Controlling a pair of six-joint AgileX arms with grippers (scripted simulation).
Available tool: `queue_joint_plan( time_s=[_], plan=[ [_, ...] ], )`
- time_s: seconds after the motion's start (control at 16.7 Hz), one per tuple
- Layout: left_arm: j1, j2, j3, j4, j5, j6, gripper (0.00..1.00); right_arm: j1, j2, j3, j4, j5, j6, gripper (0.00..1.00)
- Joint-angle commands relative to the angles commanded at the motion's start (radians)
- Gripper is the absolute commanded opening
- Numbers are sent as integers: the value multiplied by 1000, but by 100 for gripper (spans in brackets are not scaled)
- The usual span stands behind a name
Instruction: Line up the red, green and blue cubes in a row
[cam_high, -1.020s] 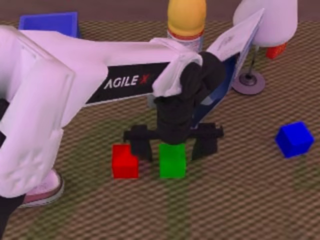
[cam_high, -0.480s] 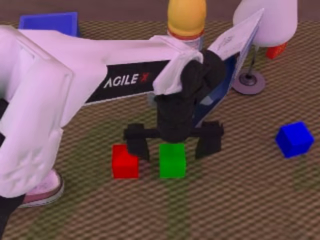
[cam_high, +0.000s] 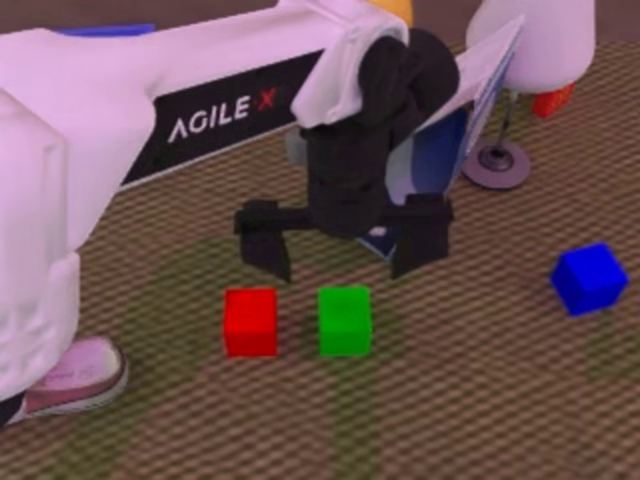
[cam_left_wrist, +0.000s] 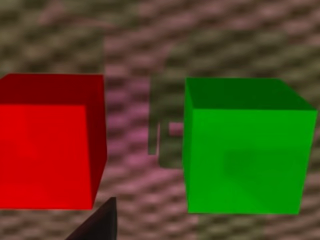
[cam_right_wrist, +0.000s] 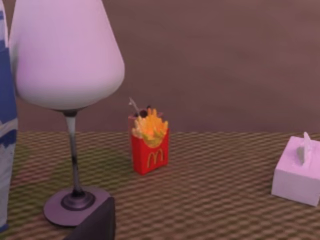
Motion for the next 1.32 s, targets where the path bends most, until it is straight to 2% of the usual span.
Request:
queue_joint_plan(
  time_s=[0.3,0.48,0.66,0.9,1.32],
  plan=[
    [0,-6,-12,9,-1,0,100,2,9,9,-6,-1,-1,100],
    [51,-98,-97,65,-5,5,100,14,89,89,-61,-3,-6,100],
    [135,-284,-258,168,-10,28,100,32,252,237,-162,-4,-15,100],
    [279,-660,-571,357,-14,102,100,60,588,488,-345,-1,-33,100],
    [548,-1431,-1237,747,-15,360,100,121,1309,957,-726,1,-70,100]
  ],
)
